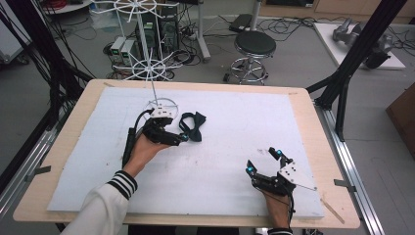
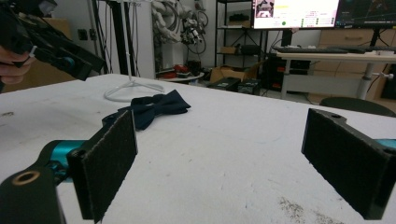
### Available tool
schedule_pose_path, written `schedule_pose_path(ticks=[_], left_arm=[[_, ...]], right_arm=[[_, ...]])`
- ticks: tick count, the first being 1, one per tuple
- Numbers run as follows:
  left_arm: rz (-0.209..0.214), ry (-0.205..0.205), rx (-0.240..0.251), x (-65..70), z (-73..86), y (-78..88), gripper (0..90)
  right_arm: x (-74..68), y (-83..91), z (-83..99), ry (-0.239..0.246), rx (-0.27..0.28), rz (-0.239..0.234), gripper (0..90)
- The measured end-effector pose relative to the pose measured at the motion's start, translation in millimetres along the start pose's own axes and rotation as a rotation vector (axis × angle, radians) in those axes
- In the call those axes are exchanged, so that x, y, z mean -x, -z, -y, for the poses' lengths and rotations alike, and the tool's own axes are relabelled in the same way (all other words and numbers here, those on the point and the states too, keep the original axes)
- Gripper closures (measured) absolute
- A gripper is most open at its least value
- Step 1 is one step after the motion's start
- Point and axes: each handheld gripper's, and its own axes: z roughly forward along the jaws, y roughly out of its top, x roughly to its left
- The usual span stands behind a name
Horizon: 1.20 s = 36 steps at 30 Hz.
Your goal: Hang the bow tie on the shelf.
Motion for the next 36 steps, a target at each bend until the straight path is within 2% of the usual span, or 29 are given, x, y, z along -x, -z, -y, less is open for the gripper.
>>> schedule_pose_path(ticks=[1, 4, 7, 10, 14, 19, 21, 22, 25, 32, 36], left_arm=[[0.0, 0.01, -0.02, -0.4, -1.3, -4.2, 13.3], [-0.002, 0.024, -0.035, -0.3, -2.7, -8.1, 13.4], [0.003, 0.058, -0.085, -1.0, -5.6, -15.7, 13.4], [0.0, 0.076, -0.094, -1.1, -7.2, -19.9, 15.7], [-0.006, 0.078, -0.111, -0.3, -7.8, -24.0, 16.4], [-0.013, 0.093, -0.169, 0.8, -7.7, -34.1, 18.5], [-0.014, 0.094, -0.174, 0.7, -8.0, -35.6, 20.3], [-0.026, 0.096, -0.188, 1.2, -9.5, -37.2, 21.5], [-0.031, 0.104, -0.19, 1.3, -12.0, -37.9, 24.3], [-0.02, 0.128, -0.233, 3.5, -14.4, -40.3, 26.4], [0.015, 0.153, -0.261, 4.6, -13.1, -44.2, 29.1]], right_arm=[[-0.5, 0.2, 0.0, -0.009, -0.003, 0.0, 9.5], [-0.4, 0.3, 0.0, -0.009, -0.004, 0.001, 9.5], [-0.1, 0.3, 0.1, -0.009, -0.003, 0.002, 9.5], [0.3, 0.2, 0.0, -0.006, -0.002, 0.002, 9.5], [0.3, 0.3, 0.0, -0.009, -0.003, 0.003, 9.5], [0.5, 0.4, 0.1, -0.01, -0.002, 0.004, 9.5], [1.0, 0.0, 0.0, -0.005, 0.003, 0.005, 9.5], [0.3, 0.4, 0.1, -0.015, -0.002, 0.003, 9.5], [1.1, 0.0, 0.0, -0.007, 0.003, 0.005, 9.5], [1.2, 0.1, 0.1, -0.007, 0.004, 0.006, 9.5], [1.3, 0.1, 0.0, -0.009, 0.005, 0.005, 9.5]])
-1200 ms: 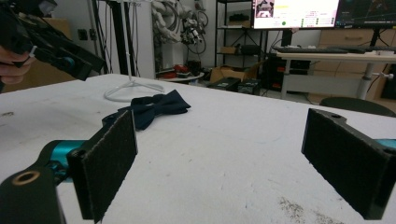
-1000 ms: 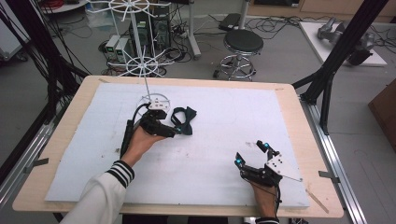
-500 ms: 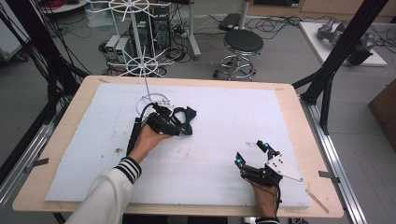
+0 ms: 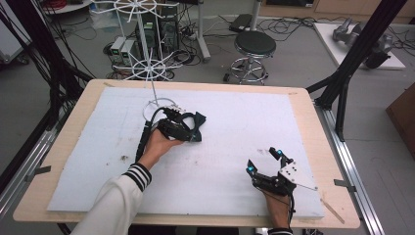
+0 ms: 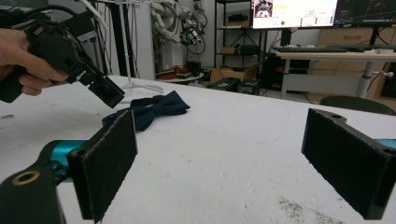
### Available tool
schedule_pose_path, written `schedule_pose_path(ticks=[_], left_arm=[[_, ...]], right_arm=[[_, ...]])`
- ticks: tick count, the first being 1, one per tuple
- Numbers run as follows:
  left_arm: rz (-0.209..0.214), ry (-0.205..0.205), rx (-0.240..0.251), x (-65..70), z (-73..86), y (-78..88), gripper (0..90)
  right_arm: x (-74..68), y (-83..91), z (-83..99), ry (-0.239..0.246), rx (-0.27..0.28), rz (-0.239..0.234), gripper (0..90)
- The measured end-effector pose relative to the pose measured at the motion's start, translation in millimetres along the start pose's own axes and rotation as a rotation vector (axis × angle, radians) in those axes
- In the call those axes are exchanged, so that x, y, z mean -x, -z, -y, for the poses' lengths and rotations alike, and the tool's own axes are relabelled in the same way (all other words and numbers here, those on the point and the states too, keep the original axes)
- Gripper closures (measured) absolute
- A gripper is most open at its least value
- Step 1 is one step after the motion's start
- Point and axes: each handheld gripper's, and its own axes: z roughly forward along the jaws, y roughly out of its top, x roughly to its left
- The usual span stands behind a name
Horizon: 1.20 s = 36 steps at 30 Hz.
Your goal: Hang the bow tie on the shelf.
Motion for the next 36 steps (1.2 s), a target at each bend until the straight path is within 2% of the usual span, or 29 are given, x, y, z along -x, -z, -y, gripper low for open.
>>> schedule_pose_path(ticks=[5, 12, 21, 30, 36], left_arm=[[0.005, -0.006, -0.032, 1.3, 0.1, -3.4, 32.3], [0.011, 0.022, -0.072, 1.1, 0.9, -7.5, 35.1], [0.004, 0.049, -0.073, 2.7, 0.3, -11.7, 35.3], [0.003, 0.064, -0.094, 4.8, -0.3, -18.2, 41.8], [0.0, 0.077, -0.083, 5.3, -2.2, -20.6, 50.3]], right_arm=[[0.0, 0.1, 0.0, 0.0, 0.0, 0.001, 9.5], [0.0, 0.2, 0.1, -0.003, 0.001, 0.0, 9.5], [-0.1, 0.3, 0.1, -0.006, 0.0, 0.0, 9.5], [0.0, 0.7, 0.1, -0.017, -0.003, 0.001, 9.5], [0.2, 0.6, 0.1, -0.014, -0.001, 0.001, 9.5]])
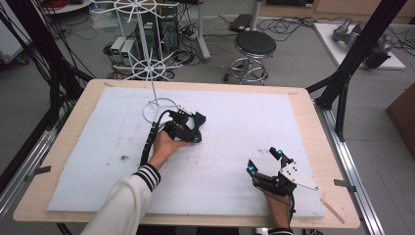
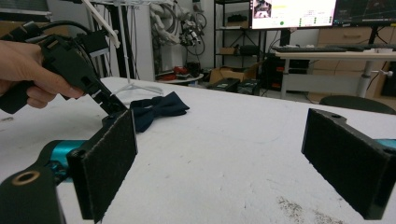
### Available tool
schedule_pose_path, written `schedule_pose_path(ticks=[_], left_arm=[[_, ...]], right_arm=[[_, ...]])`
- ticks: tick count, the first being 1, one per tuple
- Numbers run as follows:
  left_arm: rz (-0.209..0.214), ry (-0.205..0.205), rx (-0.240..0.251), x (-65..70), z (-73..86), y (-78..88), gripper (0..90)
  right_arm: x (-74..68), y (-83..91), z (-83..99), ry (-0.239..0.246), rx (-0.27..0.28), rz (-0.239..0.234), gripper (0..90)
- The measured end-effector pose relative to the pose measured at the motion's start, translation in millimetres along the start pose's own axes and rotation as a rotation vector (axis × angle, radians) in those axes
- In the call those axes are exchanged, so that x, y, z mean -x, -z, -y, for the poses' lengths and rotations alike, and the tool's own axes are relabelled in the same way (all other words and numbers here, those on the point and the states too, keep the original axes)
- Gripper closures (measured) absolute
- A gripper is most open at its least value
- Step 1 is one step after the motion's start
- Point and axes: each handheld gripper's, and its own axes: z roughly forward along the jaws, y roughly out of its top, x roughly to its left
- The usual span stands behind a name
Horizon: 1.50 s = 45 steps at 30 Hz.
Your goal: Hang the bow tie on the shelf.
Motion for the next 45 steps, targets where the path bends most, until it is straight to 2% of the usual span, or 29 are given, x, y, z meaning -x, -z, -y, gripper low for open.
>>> schedule_pose_path(ticks=[7, 11, 12, 13, 17, 24, 25, 29, 33, 34, 38, 40, 41, 45], left_arm=[[0.005, 0.024, 0.004, -2.1, -3.3, -1.9, 59.5], [-0.003, 0.022, 0.011, -2.9, -3.7, -2.5, 69.3], [0.001, 0.02, 0.013, -3.1, -3.6, -2.7, 69.3], [0.003, 0.01, 0.008, -3.2, -3.3, -2.7, 76.2], [-0.005, -0.01, 0.026, -0.5, -2.8, -1.2, 83.6], [-0.027, -0.064, 0.049, 3.4, -1.7, 3.2, 85.0], [-0.036, -0.088, 0.056, 3.9, -1.2, 5.5, 85.1], [-0.048, -0.101, 0.079, 5.4, 0.0, 9.7, 85.1], [-0.065, -0.135, 0.107, 6.3, 0.5, 16.7, 85.1], [-0.072, -0.149, 0.126, 6.4, 1.1, 20.0, 85.1], [-0.08, -0.161, 0.148, 6.3, 2.4, 24.4, 85.1], [-0.084, -0.176, 0.189, 6.7, 4.9, 30.4, 85.1], [-0.084, -0.176, 0.189, 6.7, 4.9, 30.4, 85.1], [-0.1, -0.203, 0.241, 9.3, 6.7, 38.9, 85.1]], right_arm=[[0.4, -0.1, 0.0, -0.005, 0.001, 0.001, 9.5], [0.4, -0.2, -0.1, -0.004, 0.002, 0.0, 9.5], [0.3, -0.1, -0.1, -0.004, 0.001, 0.001, 9.5], [0.4, -0.2, -0.1, 0.0, 0.003, 0.001, 9.5], [0.4, -0.2, -0.1, -0.001, 0.004, 0.002, 9.5], [0.1, 0.0, 0.0, 0.0, 0.0, 0.001, 9.5], [0.4, -0.2, 0.0, 0.002, 0.004, 0.001, 9.5], [0.0, -0.1, 0.0, 0.0, 0.001, 0.002, 9.5], [-0.2, -0.1, 0.1, 0.001, 0.0, 0.002, 9.5], [-0.4, -0.1, 0.1, 0.001, 0.0, 0.003, 9.5], [-0.4, -0.1, 0.0, 0.001, 0.0, 0.003, 9.5], [-0.3, -0.2, 0.1, 0.004, 0.001, 0.001, 9.5], [-0.4, -0.2, 0.1, 0.003, 0.001, 0.002, 9.5], [-0.3, -0.3, 0.0, 0.009, 0.002, 0.002, 9.5]])
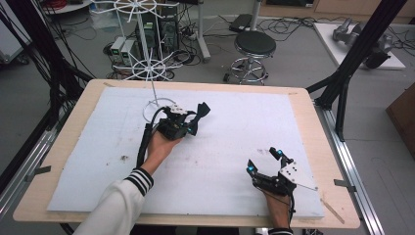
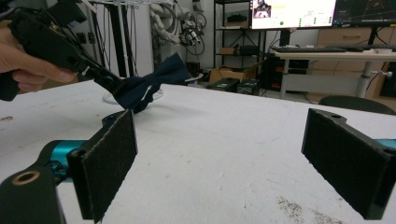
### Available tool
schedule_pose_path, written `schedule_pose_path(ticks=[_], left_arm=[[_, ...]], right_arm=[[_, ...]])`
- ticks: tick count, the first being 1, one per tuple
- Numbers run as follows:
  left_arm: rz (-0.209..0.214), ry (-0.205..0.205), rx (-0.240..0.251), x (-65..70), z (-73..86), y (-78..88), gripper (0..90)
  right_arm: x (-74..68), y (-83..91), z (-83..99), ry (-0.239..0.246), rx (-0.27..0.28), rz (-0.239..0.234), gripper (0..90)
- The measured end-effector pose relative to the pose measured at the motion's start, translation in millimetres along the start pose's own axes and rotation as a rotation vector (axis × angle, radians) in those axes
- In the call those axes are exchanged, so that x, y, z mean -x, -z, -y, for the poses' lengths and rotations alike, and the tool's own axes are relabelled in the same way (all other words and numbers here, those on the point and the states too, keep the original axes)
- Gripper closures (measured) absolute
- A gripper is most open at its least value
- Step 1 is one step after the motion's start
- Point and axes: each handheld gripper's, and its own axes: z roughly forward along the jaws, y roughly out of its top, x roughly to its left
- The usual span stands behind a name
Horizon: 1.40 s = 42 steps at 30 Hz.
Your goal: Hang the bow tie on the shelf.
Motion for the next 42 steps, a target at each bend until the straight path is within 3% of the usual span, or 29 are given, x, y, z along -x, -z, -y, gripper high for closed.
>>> schedule_pose_path(ticks=[1, 15, 27, 36, 42], left_arm=[[-0.007, -0.001, 0.031, 0.4, -1.1, 4.4, 85.1], [-0.022, -0.043, 0.144, 2.7, -9.5, 34.6, 85.2], [-0.021, -0.075, 0.254, 4.4, -20.1, 72.5, 85.1], [-0.046, -0.076, 0.29, -4.8, -36.4, 92.2, 85.0], [-0.054, -0.076, 0.291, -8.5, -43.5, 95.7, 85.0]], right_arm=[[0.0, 0.0, 0.0, 0.001, 0.0, 0.0, 9.5], [-0.2, 0.0, 0.0, 0.001, 0.0, 0.001, 9.5], [-1.0, 0.3, 0.1, 0.005, 0.002, 0.002, 9.5], [-1.0, 0.3, 0.1, 0.005, 0.001, 0.003, 9.5], [-1.0, 0.3, 0.1, 0.005, 0.002, 0.003, 9.5]])
